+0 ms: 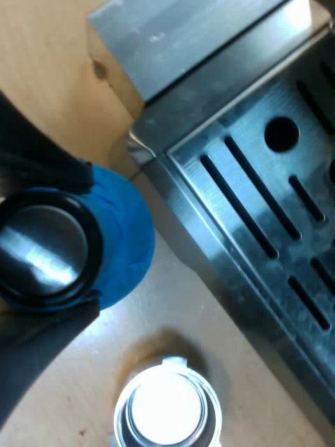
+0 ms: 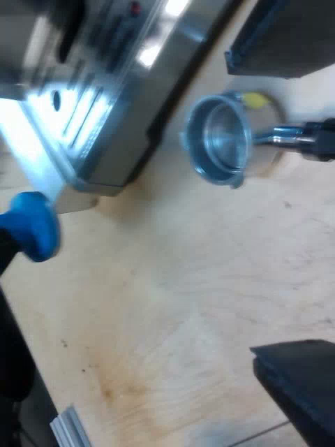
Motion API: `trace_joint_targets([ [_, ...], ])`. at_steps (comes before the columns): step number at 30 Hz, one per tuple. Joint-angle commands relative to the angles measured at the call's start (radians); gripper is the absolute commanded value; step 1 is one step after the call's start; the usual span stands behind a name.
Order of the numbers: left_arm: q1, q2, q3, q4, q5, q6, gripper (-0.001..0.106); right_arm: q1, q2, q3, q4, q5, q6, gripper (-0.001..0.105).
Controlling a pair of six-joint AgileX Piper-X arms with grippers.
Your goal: Grind coffee beans and then tamp
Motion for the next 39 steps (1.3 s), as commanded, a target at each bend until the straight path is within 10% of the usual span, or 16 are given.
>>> trace_joint_targets([
  [1, 0.020, -0.006, 0.038, 0.008, -0.010, 0.011, 0.000, -0.002, -0.007, -0.005, -0.029, -0.011, -0.034, 0.077],
  [39, 0.021, 0.213, 0.209, -0.256, 0.043, 0.019, 0.000, -0.002, -0.007, -0.005, 0.039, -0.087, -0.034, 0.077],
])
